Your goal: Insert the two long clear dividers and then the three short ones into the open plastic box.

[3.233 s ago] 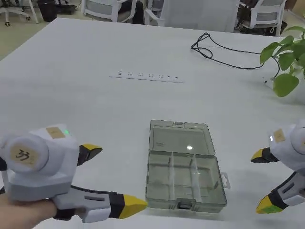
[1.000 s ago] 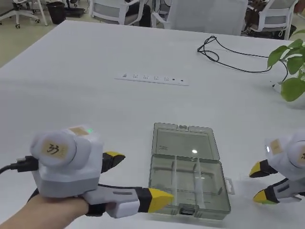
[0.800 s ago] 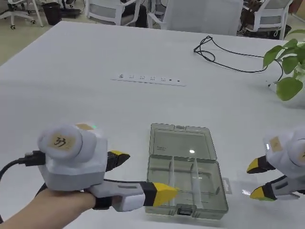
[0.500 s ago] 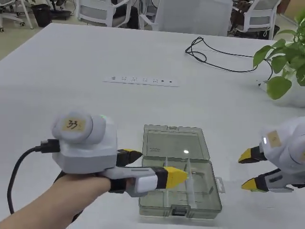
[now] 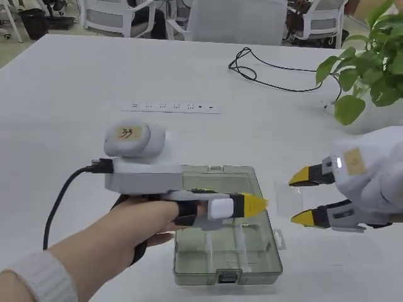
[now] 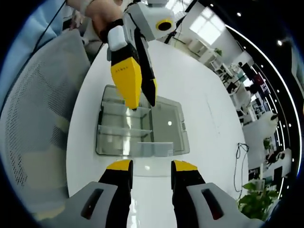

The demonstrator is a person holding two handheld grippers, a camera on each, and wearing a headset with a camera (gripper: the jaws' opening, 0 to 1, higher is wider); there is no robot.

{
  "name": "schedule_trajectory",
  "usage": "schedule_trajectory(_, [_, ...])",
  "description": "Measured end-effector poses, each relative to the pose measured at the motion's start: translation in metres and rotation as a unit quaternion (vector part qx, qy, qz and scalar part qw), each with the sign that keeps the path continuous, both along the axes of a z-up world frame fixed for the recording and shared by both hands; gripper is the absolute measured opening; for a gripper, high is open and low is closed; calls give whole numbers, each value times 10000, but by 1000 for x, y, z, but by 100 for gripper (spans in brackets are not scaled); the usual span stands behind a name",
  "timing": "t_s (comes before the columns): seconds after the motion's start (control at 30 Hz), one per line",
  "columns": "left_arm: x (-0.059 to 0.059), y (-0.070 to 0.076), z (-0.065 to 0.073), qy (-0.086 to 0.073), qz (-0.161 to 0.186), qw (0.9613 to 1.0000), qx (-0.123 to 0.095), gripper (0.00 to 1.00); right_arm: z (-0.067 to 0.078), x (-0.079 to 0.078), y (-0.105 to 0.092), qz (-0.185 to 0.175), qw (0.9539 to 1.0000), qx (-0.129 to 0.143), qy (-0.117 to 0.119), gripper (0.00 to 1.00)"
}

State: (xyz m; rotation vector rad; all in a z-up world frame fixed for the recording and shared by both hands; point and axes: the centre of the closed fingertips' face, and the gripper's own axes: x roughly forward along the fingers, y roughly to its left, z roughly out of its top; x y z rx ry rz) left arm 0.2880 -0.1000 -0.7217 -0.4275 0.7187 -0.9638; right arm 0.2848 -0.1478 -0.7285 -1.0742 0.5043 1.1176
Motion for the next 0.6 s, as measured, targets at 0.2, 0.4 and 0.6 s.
schedule_trajectory(0.2, [-1,-15,3,100,-112,9998,-143,39,8,-4,12,155,9998,53,-142,33])
schedule_trajectory(0.4, [-5,-21,2,153,-231,9994,-210,26,13,-8,20,281,9993,96,-211,33])
schedule_trajectory(0.6, [-8,-24,3,196,-256,9991,-277,17,15,-11,26,393,9988,115,-279,33])
